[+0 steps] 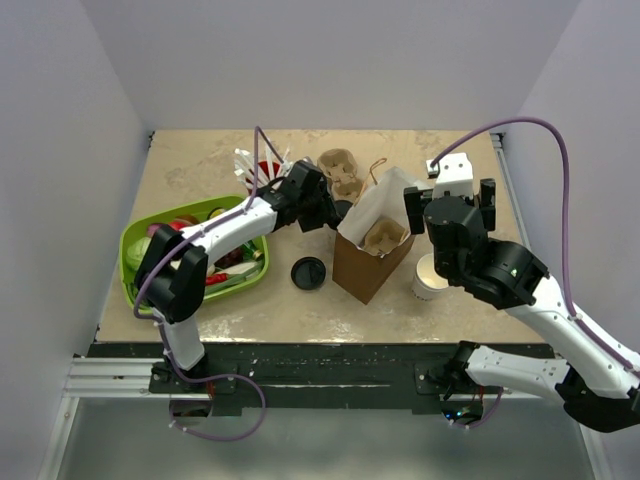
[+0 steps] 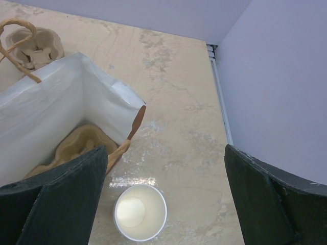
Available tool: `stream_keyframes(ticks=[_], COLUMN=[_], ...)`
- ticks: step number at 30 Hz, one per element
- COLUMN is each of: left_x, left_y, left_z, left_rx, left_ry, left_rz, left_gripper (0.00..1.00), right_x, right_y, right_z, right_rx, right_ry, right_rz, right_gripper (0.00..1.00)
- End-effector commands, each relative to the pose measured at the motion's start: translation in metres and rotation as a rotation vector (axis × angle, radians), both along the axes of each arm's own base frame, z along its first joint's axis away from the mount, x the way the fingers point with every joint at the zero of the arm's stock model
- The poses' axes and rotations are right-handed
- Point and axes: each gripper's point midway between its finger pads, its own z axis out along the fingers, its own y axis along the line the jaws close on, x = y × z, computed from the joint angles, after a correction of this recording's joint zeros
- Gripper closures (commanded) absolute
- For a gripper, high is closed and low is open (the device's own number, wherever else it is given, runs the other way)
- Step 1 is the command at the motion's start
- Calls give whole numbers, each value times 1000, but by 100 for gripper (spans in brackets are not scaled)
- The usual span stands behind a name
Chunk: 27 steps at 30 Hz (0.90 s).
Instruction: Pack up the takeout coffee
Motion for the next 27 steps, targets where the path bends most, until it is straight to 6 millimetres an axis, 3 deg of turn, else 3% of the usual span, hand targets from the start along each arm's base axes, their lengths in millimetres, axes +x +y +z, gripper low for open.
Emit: stream_keyframes(ticks=[1,9,16,18,27], left_x=[14,23,35,35,32], left_y=[-9,-6,13,17,40], left_z=[12,13,20,22,28], left_rx=[-38,-29,6,-9,-30], left_ry=[-42,-48,-68,-59,-64], left_rz=[-1,2,6,-6,-44], left_gripper=[44,63,68,73,77], right_x=[0,2,4,4,6], right_y=[-6,-6,-4,-5,-5], right_z=[13,15,17,17,18], right_rx=[39,41,35,34,41], right_ry=[-53,-62,-68,-70,-81], right_rz=[-38,-40,-39,-41,-42], right_gripper=[2,2,2,2,2])
